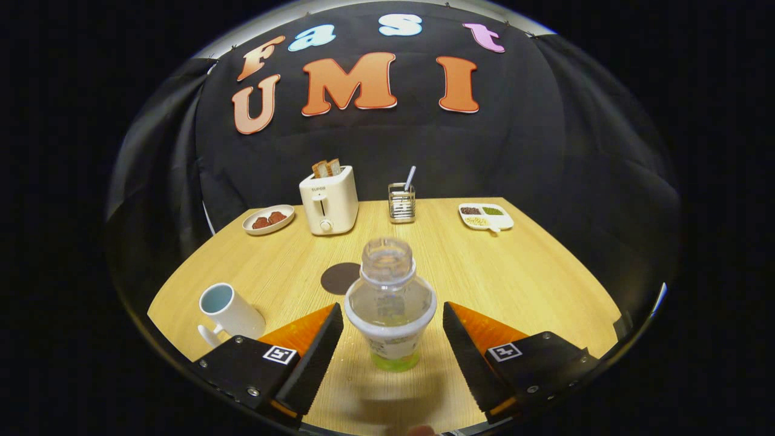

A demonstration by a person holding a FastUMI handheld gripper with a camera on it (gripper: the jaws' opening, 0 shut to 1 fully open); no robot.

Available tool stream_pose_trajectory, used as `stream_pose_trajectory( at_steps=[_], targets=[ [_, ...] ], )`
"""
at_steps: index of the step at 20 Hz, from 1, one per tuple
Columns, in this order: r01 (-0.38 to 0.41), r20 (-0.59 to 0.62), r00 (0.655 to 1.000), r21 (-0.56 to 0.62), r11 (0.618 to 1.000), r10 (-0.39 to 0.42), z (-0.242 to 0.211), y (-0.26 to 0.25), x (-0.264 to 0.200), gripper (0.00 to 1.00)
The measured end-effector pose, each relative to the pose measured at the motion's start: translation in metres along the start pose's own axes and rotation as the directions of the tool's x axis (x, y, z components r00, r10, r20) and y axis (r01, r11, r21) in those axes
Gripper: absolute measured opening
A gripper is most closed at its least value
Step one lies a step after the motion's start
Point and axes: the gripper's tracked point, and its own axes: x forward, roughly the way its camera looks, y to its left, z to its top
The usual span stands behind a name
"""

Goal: Take the bottle from table, then pour the juice into the cup, finally place the bottle on the coaster

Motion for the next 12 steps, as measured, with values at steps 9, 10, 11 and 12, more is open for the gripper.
stream_pose_trajectory(
  at_steps=[9, 10, 11, 12],
  targets=[
    [-0.008, -0.099, 0.995, 0.023, 1.0, 0.01, -0.039, 0.006, 0.021, 0.9],
    [-0.004, -0.098, 0.995, 0.014, 1.0, 0.006, -0.041, 0.004, 0.023, 0.82],
    [-0.002, -0.091, 0.996, 0.008, 1.0, 0.002, -0.039, 0.005, 0.017, 0.73],
    [-0.006, -0.103, 0.995, 0.002, 1.0, 0.006, -0.039, 0.006, 0.017, 0.65]
  ],
)
